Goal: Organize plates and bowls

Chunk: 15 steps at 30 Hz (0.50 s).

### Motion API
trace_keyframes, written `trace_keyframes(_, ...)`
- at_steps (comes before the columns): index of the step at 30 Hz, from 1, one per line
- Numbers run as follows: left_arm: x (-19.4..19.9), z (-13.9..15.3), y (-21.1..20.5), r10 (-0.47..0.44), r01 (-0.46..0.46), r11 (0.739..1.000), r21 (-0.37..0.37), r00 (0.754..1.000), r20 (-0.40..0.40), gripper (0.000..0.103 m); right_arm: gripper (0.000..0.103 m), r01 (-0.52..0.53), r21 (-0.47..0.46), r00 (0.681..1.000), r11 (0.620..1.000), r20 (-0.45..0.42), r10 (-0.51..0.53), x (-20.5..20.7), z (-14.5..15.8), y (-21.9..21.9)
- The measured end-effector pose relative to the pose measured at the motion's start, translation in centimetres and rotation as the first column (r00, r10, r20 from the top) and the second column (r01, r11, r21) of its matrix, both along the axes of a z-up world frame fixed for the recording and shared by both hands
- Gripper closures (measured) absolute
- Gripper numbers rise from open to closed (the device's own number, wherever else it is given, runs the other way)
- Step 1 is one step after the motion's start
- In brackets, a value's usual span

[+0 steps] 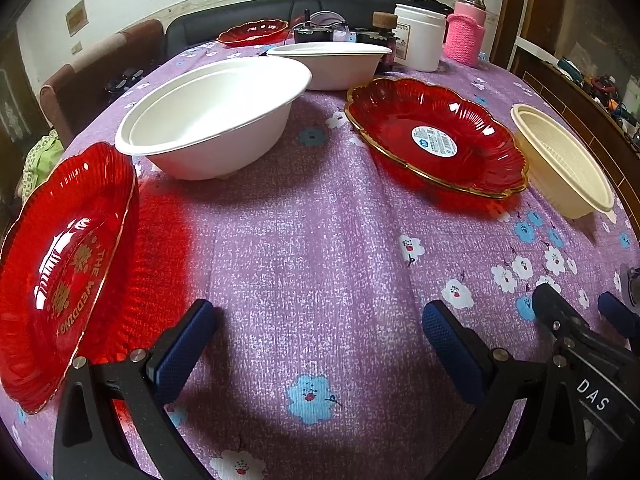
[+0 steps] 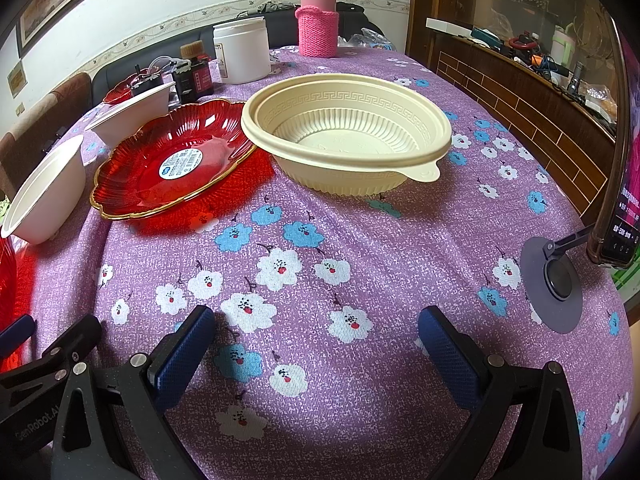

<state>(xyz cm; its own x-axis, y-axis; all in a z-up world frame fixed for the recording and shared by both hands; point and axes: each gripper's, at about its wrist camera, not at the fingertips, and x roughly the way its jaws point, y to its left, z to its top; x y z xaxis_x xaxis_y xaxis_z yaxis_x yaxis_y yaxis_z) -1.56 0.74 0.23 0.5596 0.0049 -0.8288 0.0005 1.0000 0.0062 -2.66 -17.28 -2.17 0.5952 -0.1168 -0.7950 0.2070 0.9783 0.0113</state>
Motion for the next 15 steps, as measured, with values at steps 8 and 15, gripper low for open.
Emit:
trace_keyframes(8,0.01,0.0,-0.09,0.007,-0.007,1.0,0.005,1.0,0.002,0.0,0.001,0.0,0.0,1.0,1.0,0.0,0.0,0.0,0.0,0.01)
trace_keyframes(15,0.12,-0.01,-0.15,0.011,-0.011,1.0,0.006,1.0,0.004,0.0,0.001,0.0,0.0,1.0,1.0,0.0,0.0,0.01,0.0,0.02)
